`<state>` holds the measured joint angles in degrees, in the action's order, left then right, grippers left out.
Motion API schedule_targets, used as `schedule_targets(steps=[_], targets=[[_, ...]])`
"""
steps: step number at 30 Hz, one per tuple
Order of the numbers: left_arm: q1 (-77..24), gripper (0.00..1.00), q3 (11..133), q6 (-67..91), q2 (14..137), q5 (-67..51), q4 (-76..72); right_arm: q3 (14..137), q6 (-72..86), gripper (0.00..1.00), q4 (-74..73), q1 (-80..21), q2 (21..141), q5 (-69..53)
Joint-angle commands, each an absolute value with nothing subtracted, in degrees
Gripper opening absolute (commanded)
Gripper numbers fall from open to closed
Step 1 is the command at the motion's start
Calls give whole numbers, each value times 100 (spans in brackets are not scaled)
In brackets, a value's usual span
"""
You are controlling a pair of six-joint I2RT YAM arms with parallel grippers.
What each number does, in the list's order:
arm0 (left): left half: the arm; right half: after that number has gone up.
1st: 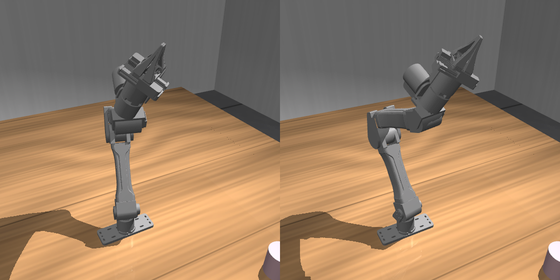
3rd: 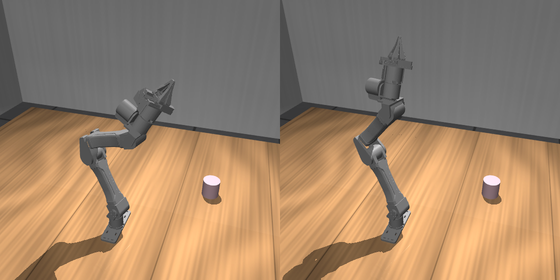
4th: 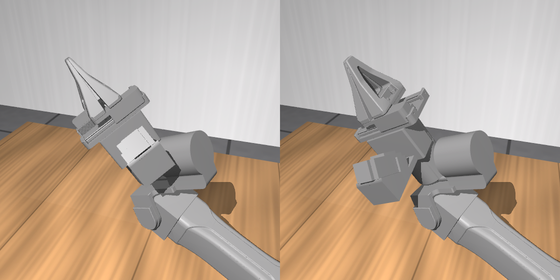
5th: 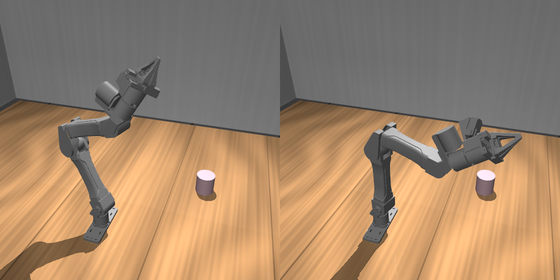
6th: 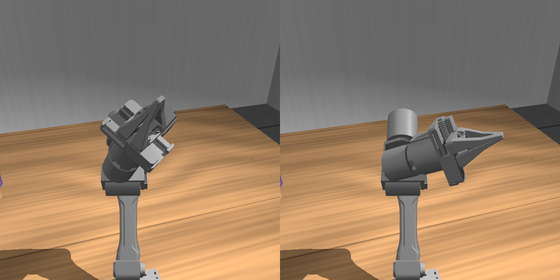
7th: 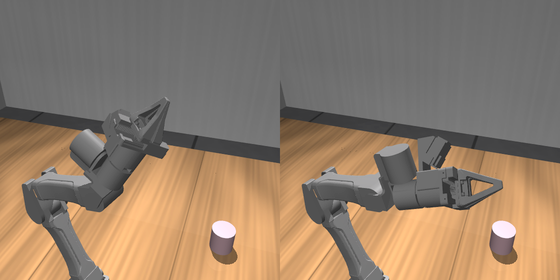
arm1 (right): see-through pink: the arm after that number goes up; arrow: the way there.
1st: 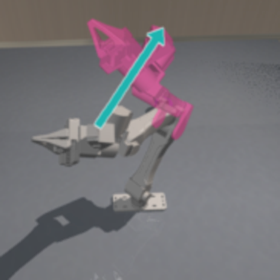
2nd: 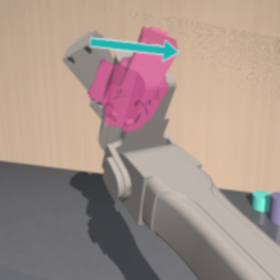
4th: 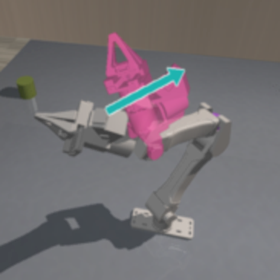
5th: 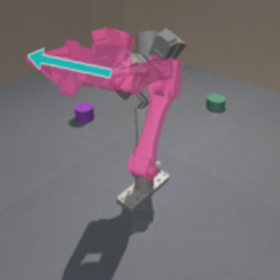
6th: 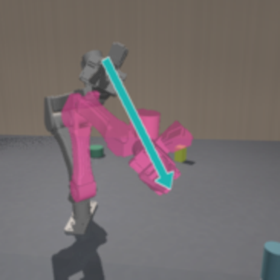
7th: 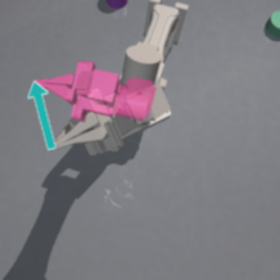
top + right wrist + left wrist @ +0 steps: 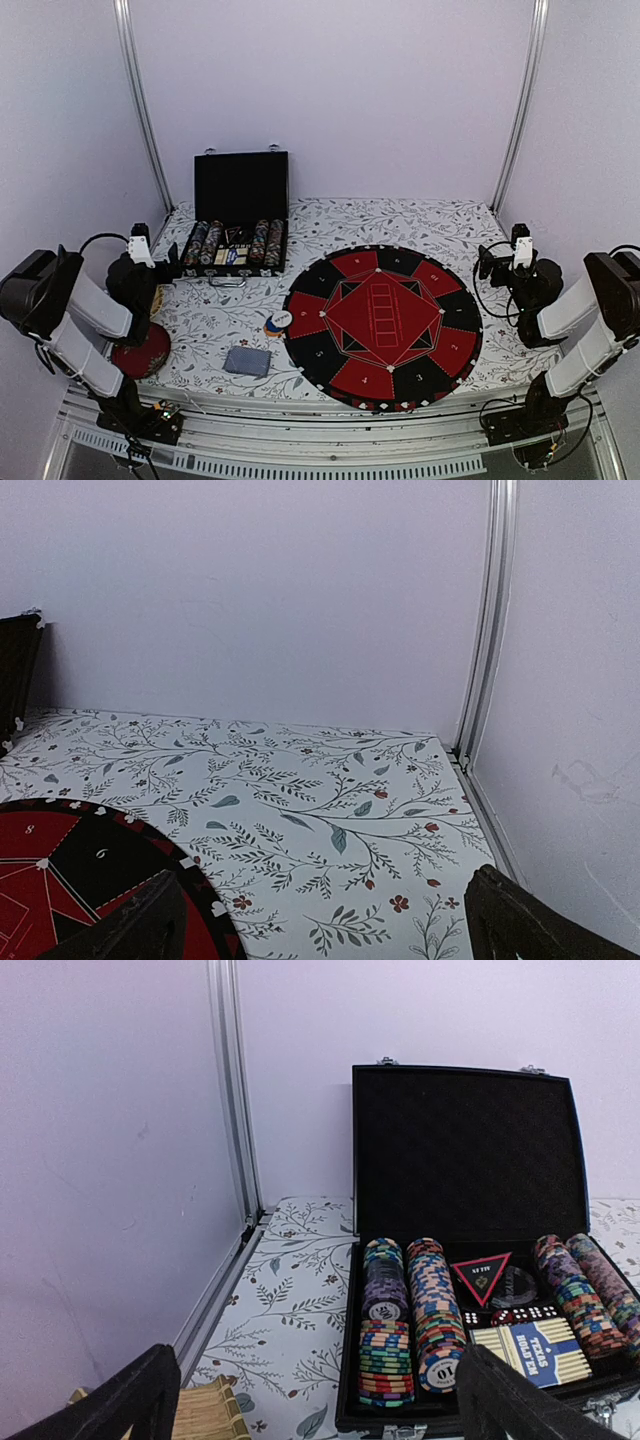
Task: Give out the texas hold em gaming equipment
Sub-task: Adjust the dealer button at the center of the board.
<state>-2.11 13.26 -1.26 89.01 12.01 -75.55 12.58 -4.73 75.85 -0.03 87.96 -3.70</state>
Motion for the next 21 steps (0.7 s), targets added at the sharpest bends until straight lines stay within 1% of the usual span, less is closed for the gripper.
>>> schedule_targets(steps=[1,8,9,11,14,16,18,21], targets=[[-165,98,1379,-103,8904,1130,-7567,1319,-430,99,7575,18,8815,-404],[-177,98,1381,-130,8786,1184,-7542,1405,-392,99,7397,103,8814,-463],[-195,98,1411,-132,8596,1250,-7365,1490,-313,99,7244,137,8773,-407],[-226,98,1606,-55,7967,1515,-6368,1642,-196,99,6803,150,8503,-212],[-239,98,1957,255,7041,1858,-5325,2229,-120,99,5272,154,7759,-122],[-294,98,2115,697,6510,1624,-4856,2595,256,99,4607,168,7330,-584],[-452,98,2352,1139,6060,1299,-4329,2925,629,99,4292,160,7061,-1506],[-811,98,2998,1625,5688,818,-3104,3544,1681,99,3798,154,7156,-2738]])
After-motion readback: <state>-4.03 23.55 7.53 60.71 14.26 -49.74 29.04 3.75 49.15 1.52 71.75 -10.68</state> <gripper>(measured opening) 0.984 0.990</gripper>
